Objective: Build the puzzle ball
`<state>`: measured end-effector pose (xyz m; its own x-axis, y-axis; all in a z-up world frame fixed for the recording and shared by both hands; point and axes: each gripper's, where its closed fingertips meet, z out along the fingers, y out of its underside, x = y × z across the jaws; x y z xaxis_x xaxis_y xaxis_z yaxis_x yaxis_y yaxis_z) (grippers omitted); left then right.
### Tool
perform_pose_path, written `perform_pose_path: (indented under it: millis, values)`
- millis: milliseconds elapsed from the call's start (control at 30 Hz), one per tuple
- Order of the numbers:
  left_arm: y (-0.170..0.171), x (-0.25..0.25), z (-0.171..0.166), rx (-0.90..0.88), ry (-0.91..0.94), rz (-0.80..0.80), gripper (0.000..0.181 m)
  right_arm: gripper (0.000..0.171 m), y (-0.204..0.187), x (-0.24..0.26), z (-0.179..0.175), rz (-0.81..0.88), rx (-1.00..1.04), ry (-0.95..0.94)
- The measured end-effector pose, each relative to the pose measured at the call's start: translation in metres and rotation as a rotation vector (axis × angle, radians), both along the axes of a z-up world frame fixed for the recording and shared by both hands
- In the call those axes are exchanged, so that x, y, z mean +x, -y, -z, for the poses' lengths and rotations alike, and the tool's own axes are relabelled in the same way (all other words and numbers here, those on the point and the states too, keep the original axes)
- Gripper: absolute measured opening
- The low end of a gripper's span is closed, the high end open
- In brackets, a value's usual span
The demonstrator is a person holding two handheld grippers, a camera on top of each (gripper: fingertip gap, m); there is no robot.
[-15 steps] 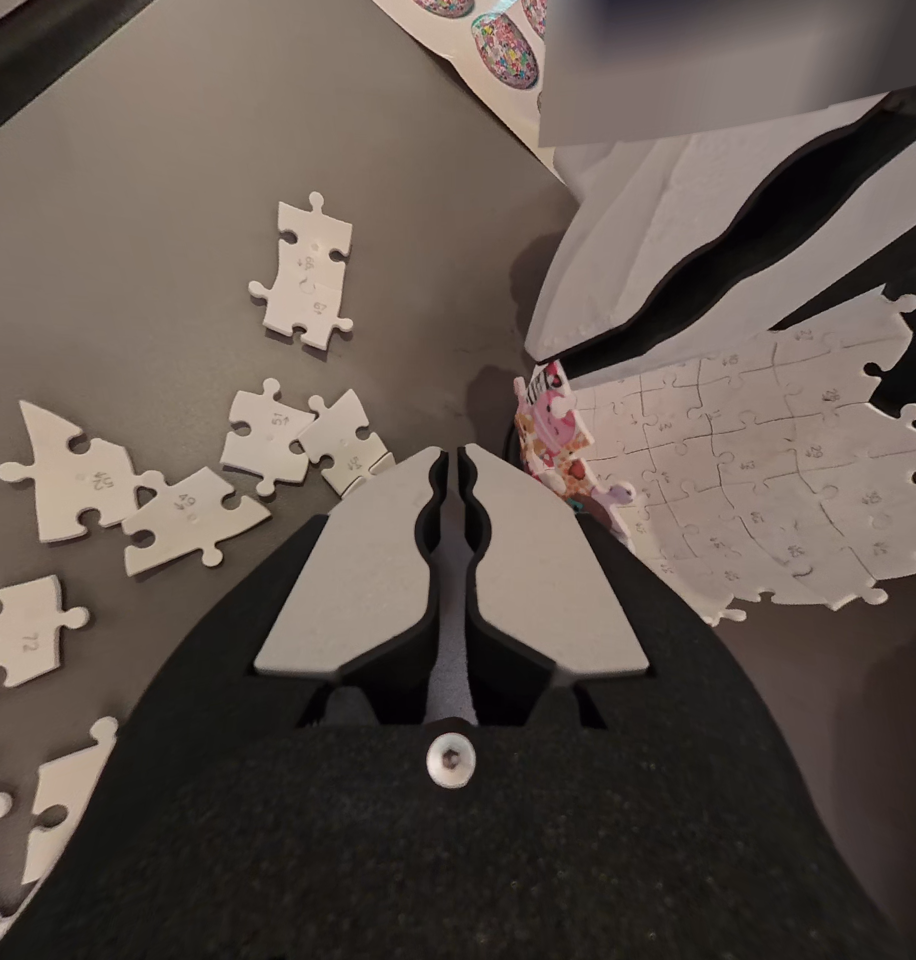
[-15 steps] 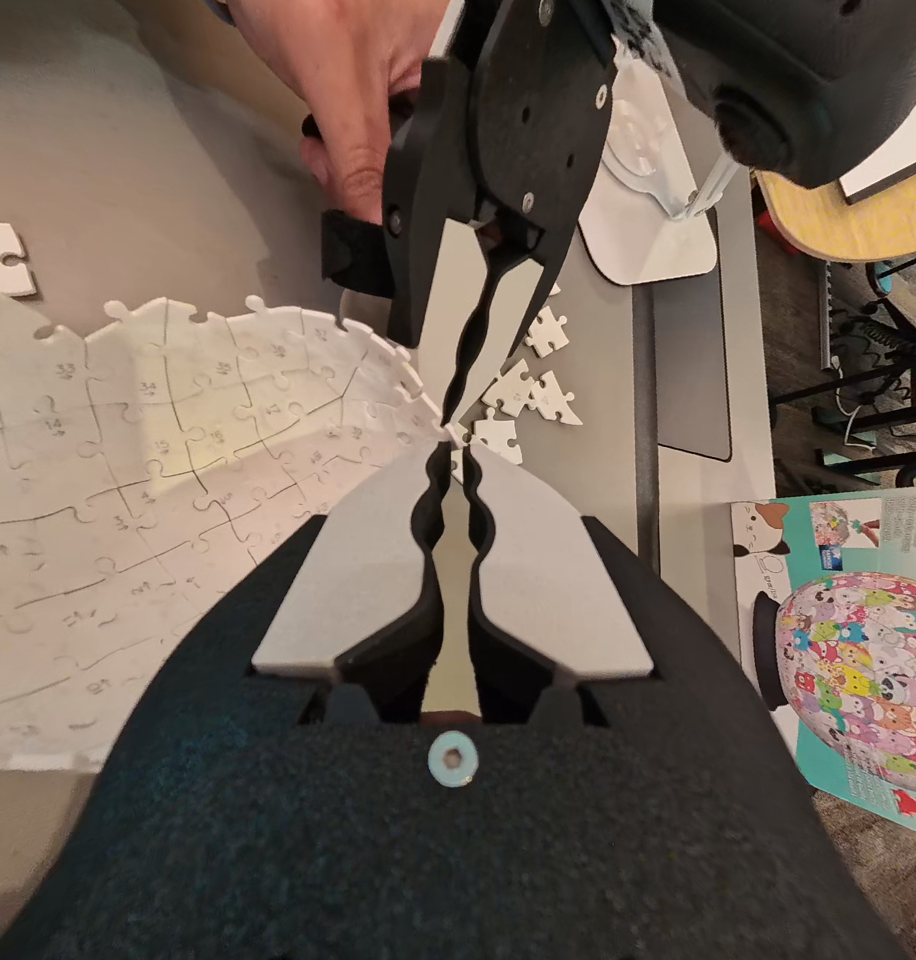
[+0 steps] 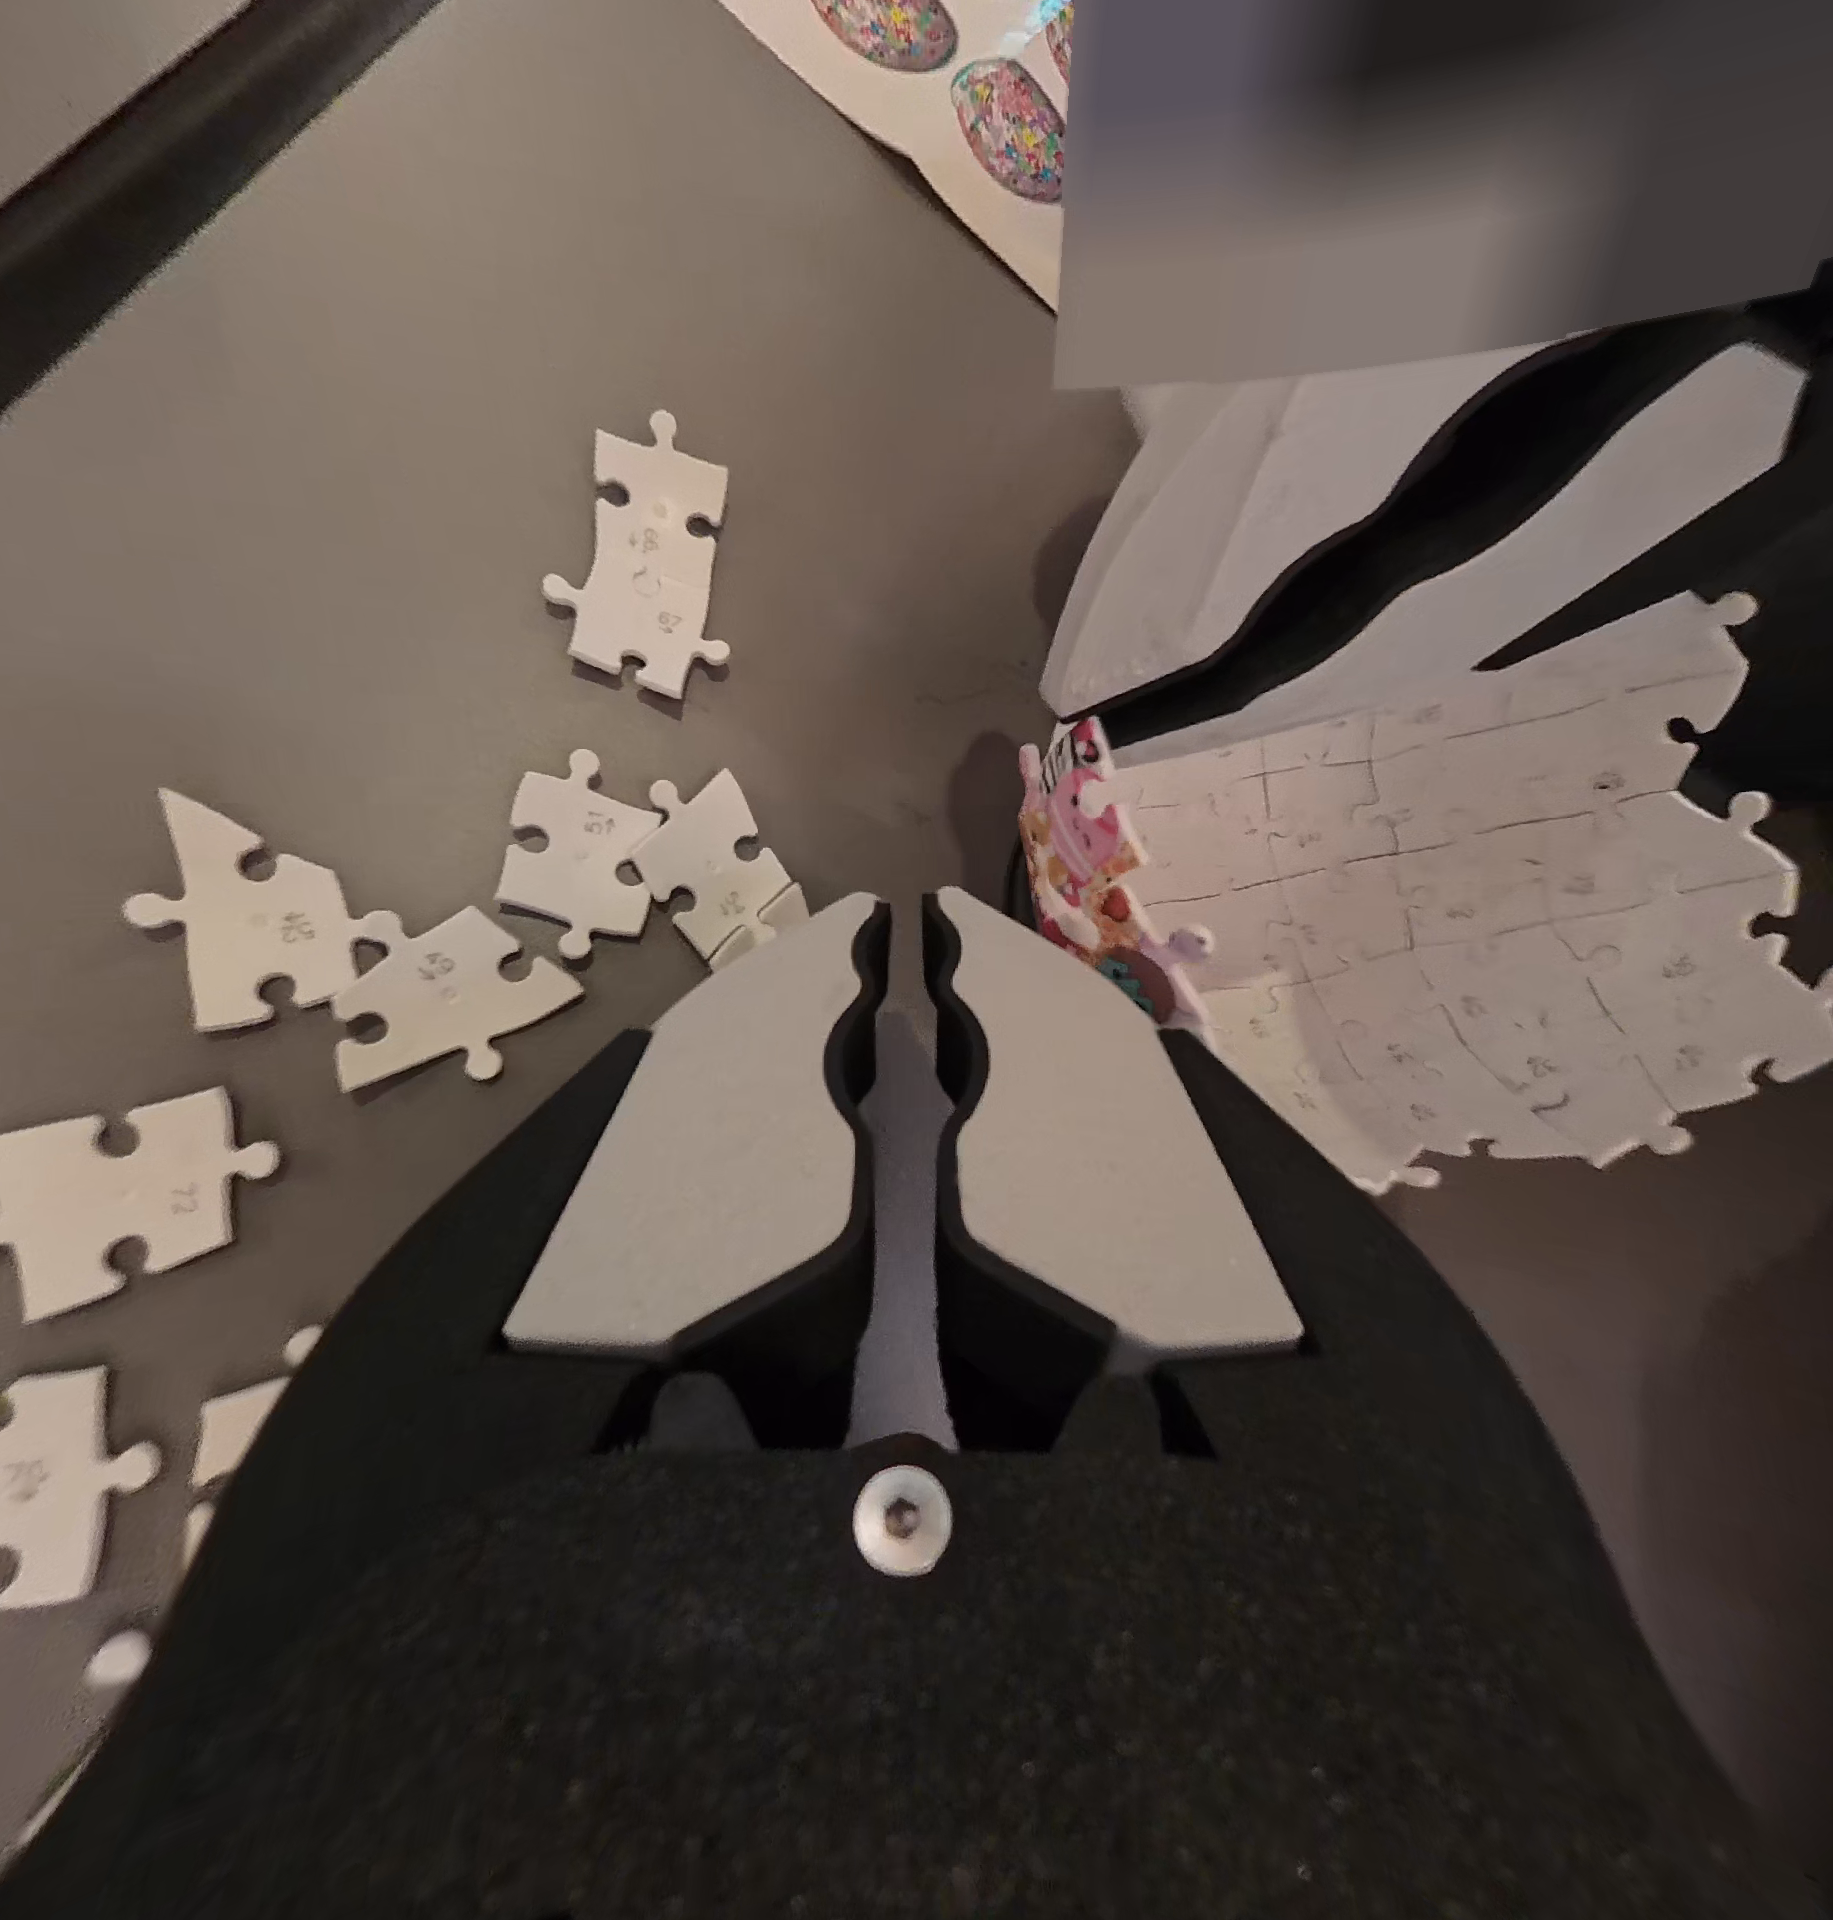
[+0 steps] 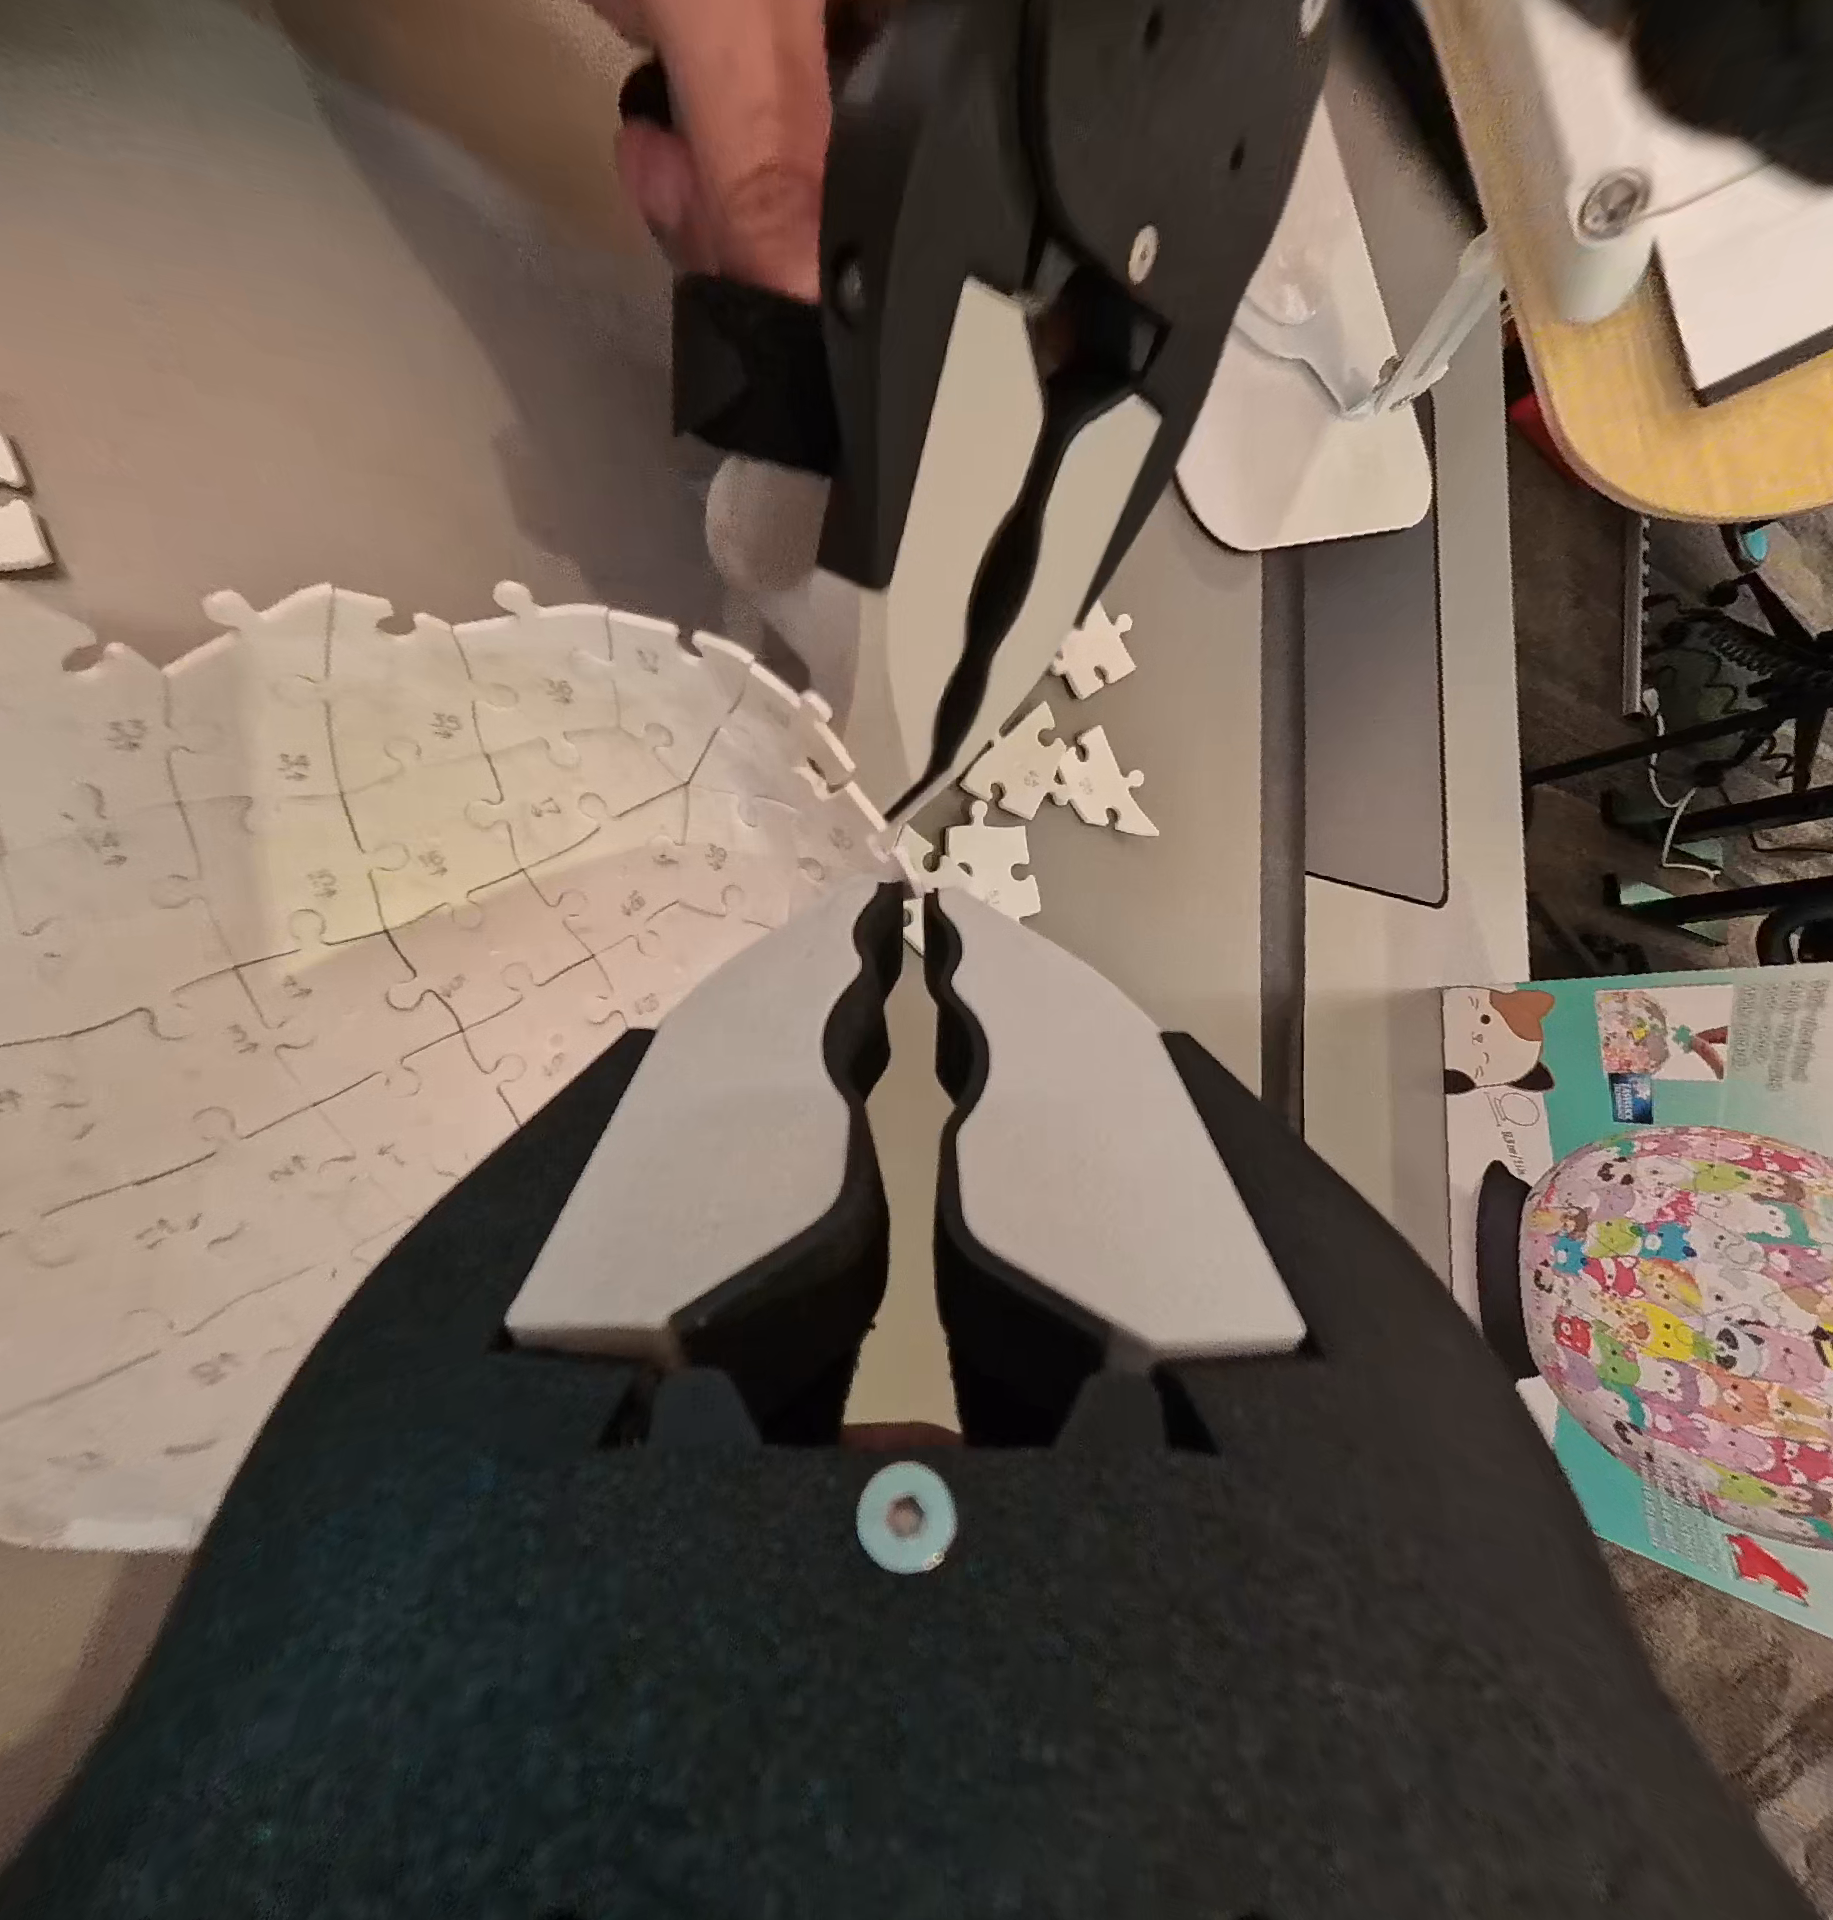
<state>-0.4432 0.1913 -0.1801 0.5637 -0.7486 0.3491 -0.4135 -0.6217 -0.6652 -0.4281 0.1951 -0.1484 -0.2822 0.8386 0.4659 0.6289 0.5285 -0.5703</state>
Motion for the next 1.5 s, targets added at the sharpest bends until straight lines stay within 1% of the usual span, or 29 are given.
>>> perform_pose_path:
  millis: [267, 367, 467, 567, 633, 733, 800, 867, 967, 1167, 1400, 1500]
  values:
    - [0.008, -0.006, -0.049, 0.059, -0.003, -0.022, 0.020, 0.004, -0.001, 0.000, 0.000, 0.011, 0.002, 0.007]
    - [0.016, -0.002, -0.055, 0.083, -0.066, -0.004, 0.023, 0.004, -0.001, 0.000, 0.000, 0.017, -0.003, 0.006]
    - [0.022, 0.007, -0.049, 0.082, -0.157, 0.005, 0.024, 0.004, -0.001, -0.001, 0.001, 0.024, -0.007, 0.007]
    - [0.025, 0.010, -0.031, 0.074, -0.305, -0.001, 0.025, 0.004, -0.001, 0.000, 0.001, 0.032, 0.002, 0.012]
    - [0.025, 0.011, -0.022, 0.058, -0.370, -0.013, 0.025, 0.004, -0.001, 0.000, 0.000, 0.036, 0.001, 0.015]
    - [0.024, 0.015, -0.016, 0.034, -0.382, -0.040, 0.024, 0.004, 0.000, -0.001, 0.001, 0.043, -0.003, 0.014]
    - [0.023, 0.013, -0.013, 0.010, -0.384, -0.062, 0.019, 0.004, 0.000, -0.002, 0.001, 0.043, 0.001, 0.014]
    - [0.022, 0.011, -0.012, -0.013, -0.380, -0.084, 0.018, 0.004, 0.000, -0.002, 0.001, 0.046, 0.003, 0.012]
    - [0.020, 0.010, -0.012, -0.027, -0.360, -0.111, 0.008, 0.004, 0.001, -0.002, 0.001, 0.044, 0.010, 0.013]
    - [0.019, 0.009, -0.011, -0.016, -0.389, -0.114, 0.006, 0.004, 0.002, -0.002, 0.002, 0.033, 0.014, 0.020]
    - [0.021, 0.009, -0.010, -0.003, -0.408, -0.089, 0.005, 0.004, 0.004, 0.003, -0.003, -0.041, 0.017, 0.005]
    - [0.022, 0.010, -0.010, -0.002, -0.412, -0.081, 0.005, 0.004, 0.001, 0.005, -0.007, -0.076, -0.015, -0.025]
